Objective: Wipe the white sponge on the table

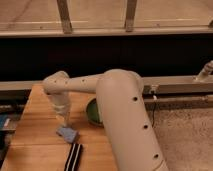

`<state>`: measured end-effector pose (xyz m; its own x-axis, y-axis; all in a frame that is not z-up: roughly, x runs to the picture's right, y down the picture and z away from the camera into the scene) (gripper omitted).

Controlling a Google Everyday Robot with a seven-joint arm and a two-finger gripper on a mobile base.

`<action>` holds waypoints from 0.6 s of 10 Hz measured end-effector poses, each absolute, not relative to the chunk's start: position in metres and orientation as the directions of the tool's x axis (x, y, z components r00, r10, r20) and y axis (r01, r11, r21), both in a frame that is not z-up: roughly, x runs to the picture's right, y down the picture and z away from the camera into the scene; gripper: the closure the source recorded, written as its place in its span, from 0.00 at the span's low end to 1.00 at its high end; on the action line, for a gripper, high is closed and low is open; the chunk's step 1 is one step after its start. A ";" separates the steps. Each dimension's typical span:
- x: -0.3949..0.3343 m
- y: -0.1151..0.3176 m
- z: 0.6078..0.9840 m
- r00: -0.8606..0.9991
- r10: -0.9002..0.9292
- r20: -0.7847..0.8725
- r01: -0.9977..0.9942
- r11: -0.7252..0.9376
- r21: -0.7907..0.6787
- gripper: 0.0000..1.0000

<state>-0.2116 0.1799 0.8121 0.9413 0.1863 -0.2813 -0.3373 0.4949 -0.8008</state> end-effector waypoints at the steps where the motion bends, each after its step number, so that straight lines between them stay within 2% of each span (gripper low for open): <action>1: -0.195 0.168 0.825 0.931 0.204 -0.303 -0.365 0.494 -0.789 1.00; 4: -0.170 0.139 0.859 0.915 0.236 -0.327 -0.403 0.503 -0.765 1.00; 6: -0.182 0.118 0.877 0.921 0.246 -0.302 -0.389 0.520 -0.760 1.00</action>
<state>-0.1817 0.1182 0.8775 0.9208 0.2465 -0.3023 -0.3889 0.5204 -0.7602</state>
